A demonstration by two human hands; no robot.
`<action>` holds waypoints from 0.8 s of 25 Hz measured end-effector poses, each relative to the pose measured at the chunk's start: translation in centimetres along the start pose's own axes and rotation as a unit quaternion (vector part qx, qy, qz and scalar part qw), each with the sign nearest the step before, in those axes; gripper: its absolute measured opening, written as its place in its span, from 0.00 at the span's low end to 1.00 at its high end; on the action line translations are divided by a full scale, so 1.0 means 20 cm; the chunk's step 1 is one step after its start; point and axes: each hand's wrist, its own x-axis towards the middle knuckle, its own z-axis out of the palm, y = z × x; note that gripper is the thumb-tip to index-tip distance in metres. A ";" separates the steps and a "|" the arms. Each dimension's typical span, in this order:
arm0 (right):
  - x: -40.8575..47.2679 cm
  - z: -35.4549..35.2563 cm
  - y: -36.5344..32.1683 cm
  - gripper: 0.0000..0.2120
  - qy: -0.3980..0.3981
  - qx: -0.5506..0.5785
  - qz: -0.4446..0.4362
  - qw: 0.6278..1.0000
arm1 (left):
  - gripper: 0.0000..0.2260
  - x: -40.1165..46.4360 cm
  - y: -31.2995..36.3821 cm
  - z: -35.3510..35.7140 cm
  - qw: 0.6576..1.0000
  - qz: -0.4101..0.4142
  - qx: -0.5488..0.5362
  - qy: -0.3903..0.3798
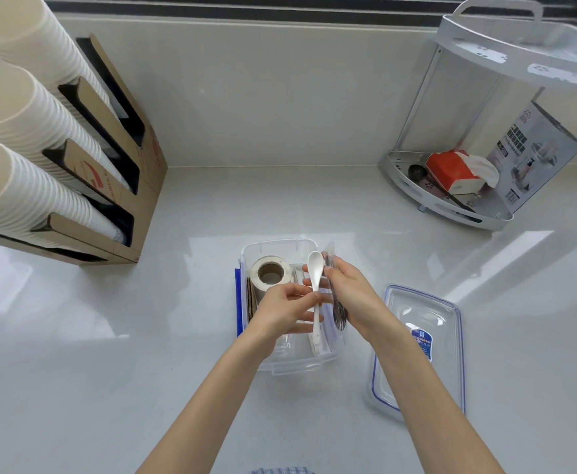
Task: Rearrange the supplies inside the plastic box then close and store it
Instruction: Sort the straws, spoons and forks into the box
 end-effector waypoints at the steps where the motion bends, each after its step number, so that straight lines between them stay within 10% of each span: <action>1: 0.00 0.00 0.00 0.16 -0.006 -0.009 -0.002 1.000 | 0.03 0.00 -0.01 -0.01 1.000 0.004 0.015 0.006; 20: 0.10 -0.14 0.07 0.10 0.086 0.002 -0.023 0.996 | 0.03 0.16 -0.09 0.15 0.949 0.002 0.301 0.093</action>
